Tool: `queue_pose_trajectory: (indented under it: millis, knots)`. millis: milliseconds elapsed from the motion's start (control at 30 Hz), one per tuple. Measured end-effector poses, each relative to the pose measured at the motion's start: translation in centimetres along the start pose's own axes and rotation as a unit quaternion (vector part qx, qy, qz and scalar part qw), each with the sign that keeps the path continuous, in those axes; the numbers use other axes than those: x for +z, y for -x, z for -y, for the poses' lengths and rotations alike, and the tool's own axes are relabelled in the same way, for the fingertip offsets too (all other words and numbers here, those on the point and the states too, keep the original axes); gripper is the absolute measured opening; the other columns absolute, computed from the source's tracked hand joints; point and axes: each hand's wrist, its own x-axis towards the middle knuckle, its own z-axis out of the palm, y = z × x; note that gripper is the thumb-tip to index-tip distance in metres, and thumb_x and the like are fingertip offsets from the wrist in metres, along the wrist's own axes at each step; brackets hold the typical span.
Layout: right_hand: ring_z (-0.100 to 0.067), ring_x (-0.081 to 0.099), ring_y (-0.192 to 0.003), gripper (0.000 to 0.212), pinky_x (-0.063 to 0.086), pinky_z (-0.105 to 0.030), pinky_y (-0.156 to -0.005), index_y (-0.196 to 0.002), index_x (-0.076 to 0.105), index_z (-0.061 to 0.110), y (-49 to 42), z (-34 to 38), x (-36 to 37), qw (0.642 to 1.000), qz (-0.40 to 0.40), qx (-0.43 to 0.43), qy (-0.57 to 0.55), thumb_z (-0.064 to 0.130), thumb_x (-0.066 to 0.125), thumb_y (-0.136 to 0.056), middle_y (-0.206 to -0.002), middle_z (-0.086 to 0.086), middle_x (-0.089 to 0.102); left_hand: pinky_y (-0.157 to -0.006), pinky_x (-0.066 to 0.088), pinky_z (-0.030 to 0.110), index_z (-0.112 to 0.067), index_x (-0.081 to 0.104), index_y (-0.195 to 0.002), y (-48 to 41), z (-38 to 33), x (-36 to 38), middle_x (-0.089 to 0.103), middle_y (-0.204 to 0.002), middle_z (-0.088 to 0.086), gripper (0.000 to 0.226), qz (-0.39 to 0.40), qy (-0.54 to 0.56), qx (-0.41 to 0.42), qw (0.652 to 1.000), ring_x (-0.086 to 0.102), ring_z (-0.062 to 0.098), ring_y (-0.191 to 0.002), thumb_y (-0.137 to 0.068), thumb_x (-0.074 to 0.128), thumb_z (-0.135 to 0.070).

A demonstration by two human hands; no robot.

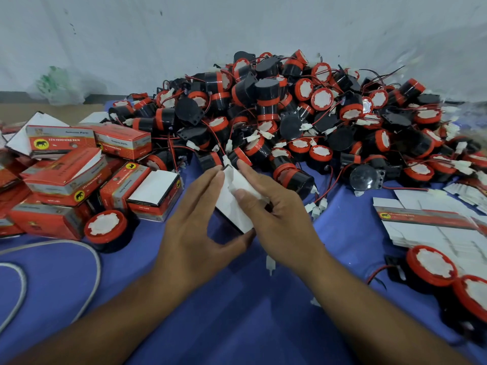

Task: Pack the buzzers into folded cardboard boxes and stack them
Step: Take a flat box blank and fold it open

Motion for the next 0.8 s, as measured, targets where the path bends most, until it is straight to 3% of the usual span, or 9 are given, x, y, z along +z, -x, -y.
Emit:
queue_pose_trajectory:
  millis: [167, 300, 400, 533, 600, 700, 800]
  knots:
    - [0.004, 0.043, -0.135, 0.040, 0.040, -0.024, -0.112, -0.145, 0.049, 0.025, -0.2, -0.6, -0.4, 0.998, 0.058, 0.004, -0.010, 0.027, 0.047, -0.105, -0.145, 0.017, 0.050, -0.114, 0.035, 0.023, 0.013, 0.050, -0.133, 0.1, 0.4, 0.1, 0.051, -0.140, 0.023, 0.078, 0.002, 0.013, 0.017, 1.000, 0.047, 0.027, -0.134, -0.082, 0.071, -0.043]
    - [-0.001, 0.055, -0.126, 0.034, 0.047, -0.017, -0.097, -0.129, 0.065, 0.026, -0.6, -0.7, -0.8, 0.989, 0.037, 0.041, -0.139, 0.011, 0.059, -0.098, -0.136, 0.010, 0.061, -0.111, 0.041, 0.029, 0.012, 0.049, -0.132, 0.4, 0.7, 0.5, 0.049, -0.140, 0.026, 0.077, 0.013, 0.014, 0.044, 0.999, 0.049, 0.033, -0.133, -0.080, 0.076, -0.039]
    - [-0.011, 0.066, -0.113, 0.037, 0.055, -0.026, -0.088, -0.126, 0.067, 0.031, -0.6, -0.9, -0.7, 0.985, 0.032, 0.068, -0.156, 0.009, 0.065, -0.096, -0.127, 0.001, 0.066, -0.112, 0.039, 0.028, 0.011, 0.048, -0.133, 0.4, 0.8, 0.5, 0.048, -0.142, 0.025, 0.079, 0.019, 0.007, 0.049, 0.999, 0.046, 0.031, -0.135, -0.078, 0.079, -0.036]
    - [-0.012, 0.067, -0.107, 0.039, 0.058, -0.035, -0.089, -0.127, 0.063, 0.029, -0.7, -0.9, -1.2, 0.994, 0.028, 0.081, -0.070, 0.017, 0.072, -0.092, -0.124, -0.002, 0.065, -0.114, 0.024, 0.012, 0.002, 0.040, -0.142, 0.0, 1.0, 0.4, 0.040, -0.148, 0.013, 0.086, 0.058, 0.030, 0.049, 0.997, 0.033, 0.011, -0.141, -0.081, 0.065, -0.052]
    - [-0.007, 0.059, -0.114, 0.042, 0.052, -0.029, -0.098, -0.126, 0.063, 0.025, -0.8, -0.7, -2.1, 0.997, 0.041, 0.027, 0.052, 0.022, 0.077, -0.087, -0.128, 0.004, 0.058, -0.109, 0.023, 0.006, -0.010, 0.032, -0.152, -0.3, 1.7, 0.1, 0.037, -0.151, -0.004, 0.083, 0.090, 0.075, -0.003, 0.993, 0.028, -0.004, -0.141, -0.088, 0.059, -0.057]
    - [-0.005, 0.047, -0.122, 0.060, 0.040, -0.016, -0.103, -0.138, 0.055, 0.018, -0.8, -0.4, -2.8, 0.962, 0.131, -0.080, 0.226, 0.025, 0.079, -0.085, -0.136, 0.006, 0.048, -0.108, 0.031, 0.018, -0.021, 0.029, -0.154, -0.2, 3.8, -0.7, 0.040, -0.146, -0.014, 0.073, 0.152, 0.085, -0.016, 0.985, 0.035, 0.001, -0.133, -0.095, 0.058, -0.051]
    - [-0.014, 0.039, -0.129, 0.076, 0.033, -0.023, -0.110, -0.152, 0.035, 0.019, -0.7, -0.5, -2.6, 0.926, 0.192, -0.110, 0.306, 0.030, 0.075, -0.089, -0.148, 0.001, 0.039, -0.100, 0.043, 0.036, -0.011, 0.051, -0.141, -0.5, 5.2, -1.0, 0.056, -0.129, -0.004, 0.066, 0.198, 0.015, 0.064, 0.978, 0.043, 0.009, -0.115, -0.092, 0.057, -0.054]
